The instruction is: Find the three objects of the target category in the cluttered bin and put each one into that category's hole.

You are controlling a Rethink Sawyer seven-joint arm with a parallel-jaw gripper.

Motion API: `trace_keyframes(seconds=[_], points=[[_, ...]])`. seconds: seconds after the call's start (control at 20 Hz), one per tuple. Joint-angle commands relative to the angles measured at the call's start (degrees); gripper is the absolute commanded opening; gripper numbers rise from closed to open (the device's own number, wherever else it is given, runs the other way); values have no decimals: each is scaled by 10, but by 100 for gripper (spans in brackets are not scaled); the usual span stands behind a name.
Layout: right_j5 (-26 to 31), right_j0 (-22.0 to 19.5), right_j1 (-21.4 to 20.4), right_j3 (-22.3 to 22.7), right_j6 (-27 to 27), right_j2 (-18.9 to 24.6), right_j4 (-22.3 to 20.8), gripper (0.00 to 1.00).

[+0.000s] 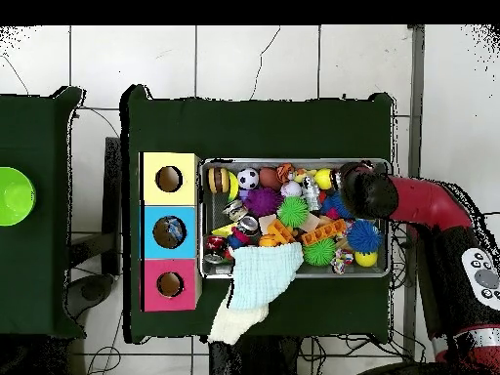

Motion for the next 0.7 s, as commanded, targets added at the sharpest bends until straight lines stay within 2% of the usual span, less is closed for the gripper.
trace_keyframes(seconds=[0.05, 0.25, 0.35, 0.55, 0.7], points=[[150, 20, -113, 17, -70, -35, -7, 100], [164, 4, -121, 20, -76, -14, 7, 100], [153, -10, -113, 26, -84, -2, 4, 100], [108, -45, 4, 6, -67, 8, -4, 100], [94, -50, 31, -5, -69, 13, -12, 100]])
